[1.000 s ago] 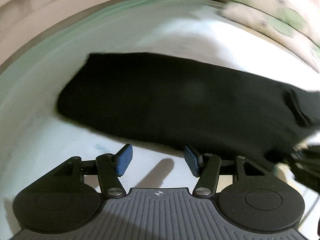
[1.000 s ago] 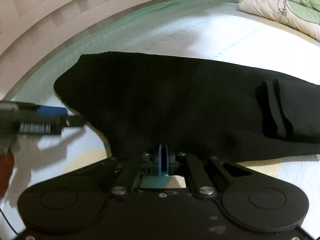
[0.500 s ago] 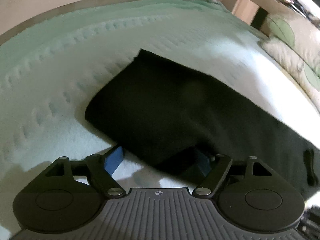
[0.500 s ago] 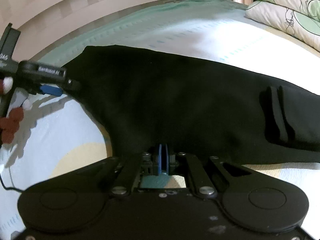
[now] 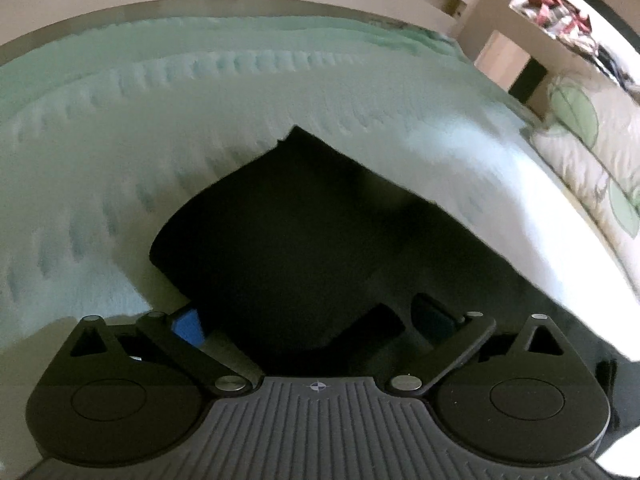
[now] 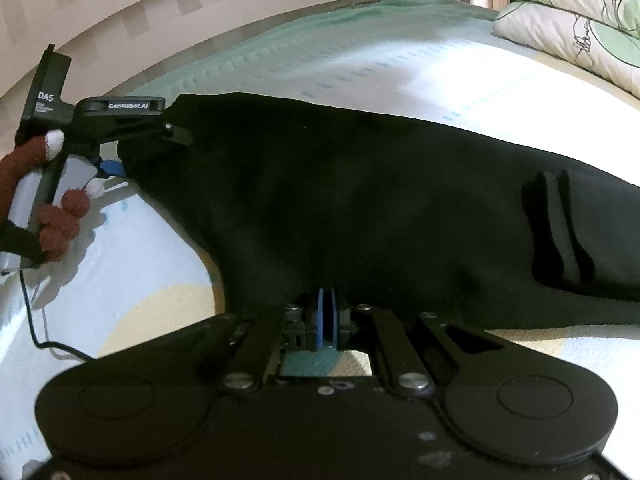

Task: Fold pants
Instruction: 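Grasp the strip end with the left tool and lift it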

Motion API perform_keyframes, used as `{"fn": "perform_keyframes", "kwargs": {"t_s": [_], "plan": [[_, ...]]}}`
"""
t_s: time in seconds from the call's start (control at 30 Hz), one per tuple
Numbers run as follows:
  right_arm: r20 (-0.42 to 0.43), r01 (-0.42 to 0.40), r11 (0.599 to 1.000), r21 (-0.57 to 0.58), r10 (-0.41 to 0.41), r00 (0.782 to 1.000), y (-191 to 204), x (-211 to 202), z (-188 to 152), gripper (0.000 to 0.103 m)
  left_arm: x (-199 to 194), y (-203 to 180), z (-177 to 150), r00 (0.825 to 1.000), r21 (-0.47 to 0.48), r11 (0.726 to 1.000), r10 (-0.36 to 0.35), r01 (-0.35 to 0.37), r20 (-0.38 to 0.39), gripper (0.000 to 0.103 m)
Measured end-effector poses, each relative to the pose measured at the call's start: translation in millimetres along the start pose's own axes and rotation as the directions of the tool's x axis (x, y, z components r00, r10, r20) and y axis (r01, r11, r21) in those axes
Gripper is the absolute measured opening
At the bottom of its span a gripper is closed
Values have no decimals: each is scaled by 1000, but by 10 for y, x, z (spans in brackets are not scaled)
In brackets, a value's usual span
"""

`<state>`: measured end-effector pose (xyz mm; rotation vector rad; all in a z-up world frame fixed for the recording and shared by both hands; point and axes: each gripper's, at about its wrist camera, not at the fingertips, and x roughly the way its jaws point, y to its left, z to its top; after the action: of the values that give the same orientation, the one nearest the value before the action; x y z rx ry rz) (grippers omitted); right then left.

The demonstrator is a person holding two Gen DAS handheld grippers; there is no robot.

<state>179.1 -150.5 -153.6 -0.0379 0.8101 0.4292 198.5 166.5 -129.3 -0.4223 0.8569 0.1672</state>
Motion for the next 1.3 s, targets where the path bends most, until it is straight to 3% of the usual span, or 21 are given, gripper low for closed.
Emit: {"fn": "perform_keyframes", "kwargs": {"t_s": [0.1, 0.17, 0.2, 0.23, 0.27, 0.3, 0.33, 0.43, 0.7, 0.9, 1.1, 1.3], "plan": [[2, -4, 1000, 5, 4, 1000, -15, -3, -7, 6, 0, 59, 68, 1000, -68, 998, -3, 4, 11, 98], [4, -4, 1000, 5, 3, 1000, -16, -4, -13, 6, -24, 39, 93, 998, -79, 995, 54, -53, 11, 78], [5, -2, 1000, 3, 2, 1000, -14, -6, -17, 6, -41, 17, 104, 995, -69, 993, 102, -101, 10, 59], [5, -1, 1000, 2, 1, 1000, -9, -9, -18, 6, -57, 13, 114, 992, -59, 991, 125, -124, 7, 50], [5, 1, 1000, 1, -1, 1000, -6, -10, -18, 6, -81, 23, 122, 993, -57, 991, 119, -119, 5, 45], [4, 2, 1000, 1, -2, 1000, -3, -12, -18, 6, -115, 43, 130, 995, -65, 993, 99, -98, 6, 31], [2, 3, 1000, 2, -3, 1000, -1, -16, -14, 6, -156, 66, 147, 998, -83, 994, 68, -67, 4, 24], [-2, 14, 1000, -9, -14, 1000, 30, -28, -7, 6, -310, -3, 199, 998, -102, 993, 57, -54, 20, 15], [-22, 58, 997, -57, -59, 998, 228, -78, -51, 9, -889, -638, 285, 989, 103, 994, -39, 24, 142, 13], [-37, 26, 1000, 8, -26, 999, 128, -82, -28, 8, -1314, -1209, 252, 963, 244, 960, -191, 141, 192, 13], [-31, 26, 993, 116, -23, 999, -125, -286, -8, 9, -1418, -1913, 30, 928, 371, 886, -348, 279, 133, 13], [27, 108, 976, 187, -115, 993, -471, -658, -88, 9, -1004, -2570, -323, 903, 422, 822, -429, 381, 22, 13]]}}
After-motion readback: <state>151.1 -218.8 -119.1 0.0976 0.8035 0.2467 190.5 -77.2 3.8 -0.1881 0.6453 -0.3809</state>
